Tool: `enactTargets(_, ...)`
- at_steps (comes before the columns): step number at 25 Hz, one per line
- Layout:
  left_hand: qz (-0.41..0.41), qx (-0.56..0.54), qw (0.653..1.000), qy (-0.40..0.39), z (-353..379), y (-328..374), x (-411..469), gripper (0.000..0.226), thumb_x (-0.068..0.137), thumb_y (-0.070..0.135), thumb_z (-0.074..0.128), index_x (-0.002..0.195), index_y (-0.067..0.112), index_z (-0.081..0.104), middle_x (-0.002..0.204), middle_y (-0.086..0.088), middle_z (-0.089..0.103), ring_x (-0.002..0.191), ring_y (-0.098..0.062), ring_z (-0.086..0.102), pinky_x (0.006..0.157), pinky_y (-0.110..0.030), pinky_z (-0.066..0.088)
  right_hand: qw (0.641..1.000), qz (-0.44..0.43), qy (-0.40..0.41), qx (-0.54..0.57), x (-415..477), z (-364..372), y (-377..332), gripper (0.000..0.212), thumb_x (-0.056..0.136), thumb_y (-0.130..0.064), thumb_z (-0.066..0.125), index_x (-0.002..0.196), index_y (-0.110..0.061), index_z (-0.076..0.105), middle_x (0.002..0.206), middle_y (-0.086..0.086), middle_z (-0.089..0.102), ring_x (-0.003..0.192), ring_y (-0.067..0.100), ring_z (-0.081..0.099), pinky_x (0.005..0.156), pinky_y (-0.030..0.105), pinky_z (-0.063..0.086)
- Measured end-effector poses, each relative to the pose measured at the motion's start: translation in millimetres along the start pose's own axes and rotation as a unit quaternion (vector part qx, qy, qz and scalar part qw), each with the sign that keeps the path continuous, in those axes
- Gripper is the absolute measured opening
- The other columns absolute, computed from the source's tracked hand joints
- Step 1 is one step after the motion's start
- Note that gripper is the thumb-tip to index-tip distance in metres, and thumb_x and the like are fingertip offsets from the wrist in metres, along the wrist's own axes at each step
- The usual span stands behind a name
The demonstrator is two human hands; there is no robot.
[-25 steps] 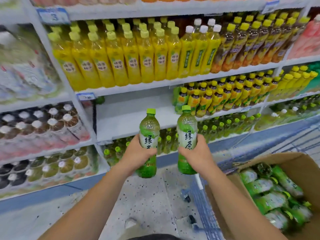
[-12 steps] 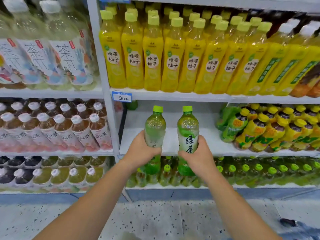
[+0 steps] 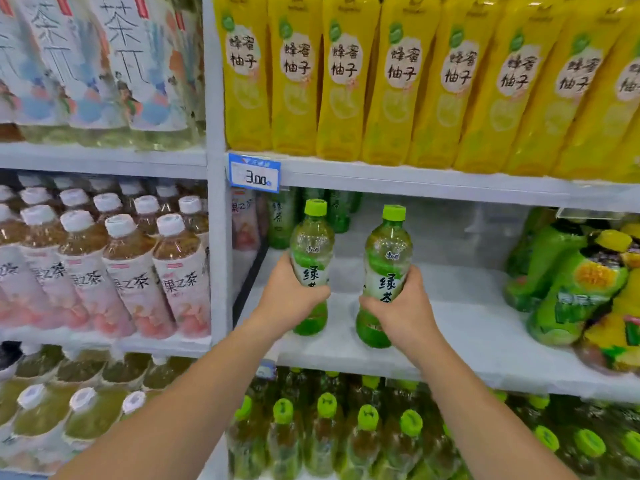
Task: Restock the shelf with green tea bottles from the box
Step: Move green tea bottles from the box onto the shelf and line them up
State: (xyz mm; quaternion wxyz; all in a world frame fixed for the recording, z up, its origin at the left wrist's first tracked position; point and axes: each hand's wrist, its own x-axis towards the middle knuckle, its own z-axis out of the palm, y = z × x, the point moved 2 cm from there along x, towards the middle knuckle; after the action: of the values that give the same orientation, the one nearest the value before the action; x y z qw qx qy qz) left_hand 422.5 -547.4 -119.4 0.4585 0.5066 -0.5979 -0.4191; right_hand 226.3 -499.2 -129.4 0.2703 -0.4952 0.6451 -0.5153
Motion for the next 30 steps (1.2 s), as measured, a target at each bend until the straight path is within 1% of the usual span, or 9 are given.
enactTargets(5, 0.059, -0.035, 0.998, 0.006, 9.4, -19.3, 25.8, 0.064, 0.055, 0.018, 0.076, 0.114, 0.031, 0.054, 0.1, 0.001, 0.071, 0.081, -0.004, 0.07, 0.061, -0.016, 0.051, 0.999, -0.052, 0.01, 0.013, 24.4, 13.3, 19.0, 0.067, 0.074, -0.019, 0.087, 0.117, -0.035, 0.038, 0.101, -0.018, 0.056, 0.087, -0.005, 0.056, 0.063, 0.016, 0.04)
enactTargets(9, 0.096, 0.003, 0.995, -0.035, 7.7, -26.1, 29.8, 0.076, 0.064, 0.013, 0.083, 0.13, 0.03, 0.049, 0.112, 0.002, 0.069, 0.101, -0.013, 0.07, 0.075, -0.023, 0.054, 0.996, -0.081, -0.027, 0.026, 27.0, 15.1, 24.6, 0.064, 0.078, -0.022, 0.087, 0.119, -0.036, 0.039, 0.109, -0.015, 0.06, 0.097, -0.001, 0.06, 0.071, 0.018, 0.046)
enactTargets(13, 0.104, 0.168, 0.98, -0.036, -0.9, -52.7, 15.1, 0.081, 0.064, 0.045, 0.09, 0.132, 0.04, 0.046, 0.123, 0.018, 0.049, 0.108, 0.002, 0.055, 0.096, -0.026, 0.05, 0.992, -0.091, -0.082, -0.041, 19.2, 4.5, 45.4, 0.055, 0.079, -0.042, 0.084, 0.118, -0.04, 0.045, 0.111, -0.022, 0.062, 0.099, -0.007, 0.062, 0.073, 0.011, 0.048)
enactTargets(15, 0.108, 0.199, 0.974, -0.007, -0.3, -63.4, 13.0, 0.061, 0.067, 0.054, 0.086, 0.119, 0.042, 0.056, 0.115, 0.017, 0.059, 0.101, 0.002, 0.059, 0.089, -0.027, 0.054, 0.987, -0.094, -0.087, -0.099, 19.1, 1.5, 56.4, 0.04, 0.079, -0.047, 0.081, 0.108, -0.046, 0.054, 0.104, -0.026, 0.069, 0.093, -0.015, 0.062, 0.064, 0.005, 0.049)
enactTargets(18, 0.099, 0.187, 0.977, 0.037, 5.3, -60.1, 38.6, 0.056, 0.07, 0.041, 0.09, 0.113, 0.034, 0.054, 0.103, 0.02, 0.063, 0.09, 0.006, 0.06, 0.067, -0.011, 0.044, 0.981, -0.09, -0.108, -0.137, 49.1, 9.7, 52.4, 0.034, 0.08, -0.046, 0.081, 0.106, -0.045, 0.059, 0.095, -0.035, 0.068, 0.086, -0.021, 0.06, 0.057, 0.002, 0.046)
enactTargets(21, 0.066, 0.187, 0.978, 0.062, 11.7, -55.1, 76.7, 0.051, 0.076, 0.032, 0.089, 0.112, 0.022, 0.054, 0.101, 0.014, 0.064, 0.089, -0.005, 0.063, 0.063, -0.015, 0.042, 0.98, -0.083, -0.106, -0.145, 96.1, 30.7, 46.1, 0.033, 0.084, -0.037, 0.081, 0.107, -0.038, 0.057, 0.104, -0.023, 0.068, 0.088, -0.01, 0.065, 0.071, 0.005, 0.047)
enactTargets(23, 0.049, 0.182, 0.979, 0.073, 16.6, -57.7, 100.1, 0.047, 0.077, 0.03, 0.088, 0.111, 0.02, 0.057, 0.104, 0.006, 0.067, 0.092, -0.013, 0.065, 0.073, -0.025, 0.046, 0.985, -0.061, -0.091, -0.134, 124.9, 45.8, 47.1, 0.039, 0.084, -0.036, 0.081, 0.113, -0.034, 0.054, 0.111, -0.011, 0.067, 0.1, 0.009, 0.065, 0.086, 0.022, 0.05)
enactTargets(25, 0.04, 0.169, 0.981, 0.085, 22.0, -61.6, 119.6, 0.044, 0.077, 0.029, 0.088, 0.112, 0.021, 0.062, 0.109, 0.003, 0.068, 0.096, -0.016, 0.066, 0.081, -0.028, 0.05, 0.984, -0.046, -0.086, -0.147, 150.4, 58.5, 48.5, 0.04, 0.084, -0.037, 0.08, 0.114, -0.032, 0.054, 0.112, -0.007, 0.067, 0.101, 0.016, 0.063, 0.084, 0.028, 0.048)
enactTargets(30, 0.05, 0.234, 0.963, 0.127, 31.9, -65.0, 151.0, 0.048, 0.081, 0.036, 0.085, 0.122, 0.019, 0.068, 0.12, -0.008, 0.057, 0.108, -0.03, 0.061, 0.096, -0.032, 0.048, 0.983, -0.069, -0.079, -0.153, 196.3, 76.8, 50.2, 0.042, 0.084, -0.039, 0.08, 0.117, -0.026, 0.057, 0.113, -0.004, 0.066, 0.095, 0.013, 0.058, 0.069, 0.016, 0.042)
